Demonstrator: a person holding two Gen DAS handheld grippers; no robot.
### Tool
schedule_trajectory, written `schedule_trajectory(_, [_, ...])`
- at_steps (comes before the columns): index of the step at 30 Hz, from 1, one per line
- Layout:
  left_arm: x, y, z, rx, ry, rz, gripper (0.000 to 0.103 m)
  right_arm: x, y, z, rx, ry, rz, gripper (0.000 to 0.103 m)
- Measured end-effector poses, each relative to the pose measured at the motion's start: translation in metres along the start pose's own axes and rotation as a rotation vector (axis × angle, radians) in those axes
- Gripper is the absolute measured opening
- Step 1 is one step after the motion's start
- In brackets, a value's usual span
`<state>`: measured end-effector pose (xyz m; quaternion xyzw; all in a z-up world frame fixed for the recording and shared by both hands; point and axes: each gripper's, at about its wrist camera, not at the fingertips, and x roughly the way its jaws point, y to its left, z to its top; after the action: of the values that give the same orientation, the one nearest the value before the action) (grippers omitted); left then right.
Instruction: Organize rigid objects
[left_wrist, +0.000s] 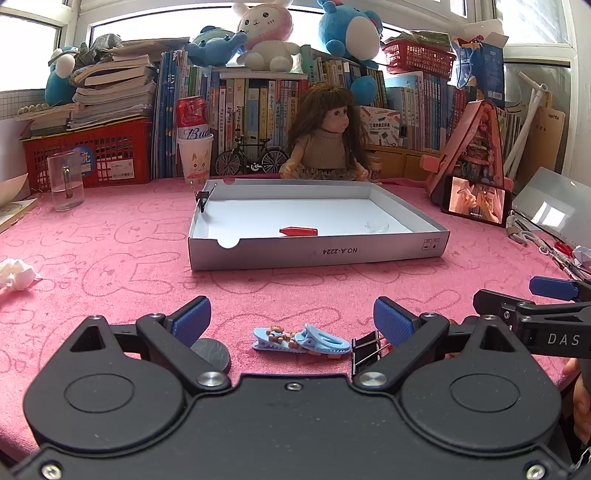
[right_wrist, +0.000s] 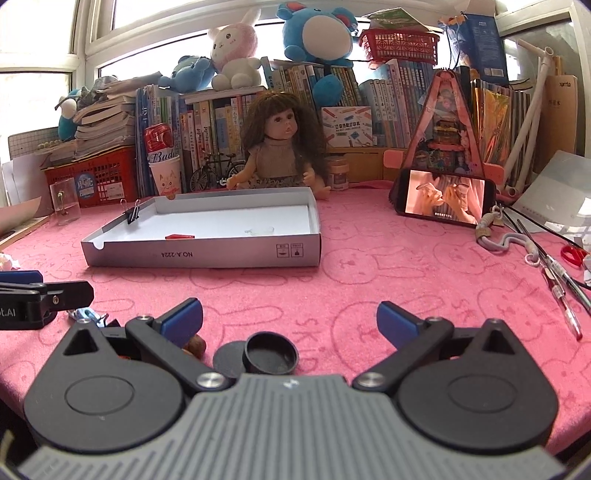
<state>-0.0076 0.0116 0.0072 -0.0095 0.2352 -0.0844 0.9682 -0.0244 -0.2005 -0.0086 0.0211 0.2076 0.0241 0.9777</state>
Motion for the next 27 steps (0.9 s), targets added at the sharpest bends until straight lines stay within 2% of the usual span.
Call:
schedule_trajectory(8, [-0.001,0.005,0.0,-0.019,0.008,-0.004,0.083,-0.001,0.003,-0.001,-0.009,0.003,0.017,0.102])
schedule_trajectory(14, [-0.001,0.004,0.0,-0.021,0.012,-0.015,0.066,-0.001,0.004,-0.001,-0.013,0.012,0.027,0.091])
schedule_trajectory(20, [0.0,0.005,0.0,-0.029,0.023,-0.017,0.054,-0.001,0.006,-0.003,-0.025,0.022,0.031,0.075])
schedule_trajectory(22, [0.0,0.006,0.0,-0.034,0.024,-0.012,0.054,-0.001,0.004,-0.004,-0.016,0.031,0.032,0.066])
schedule_trajectory(27, [0.002,0.007,-0.002,-0.041,0.035,-0.006,0.052,0.004,-0.008,-0.009,0.071,0.071,0.042,0.053])
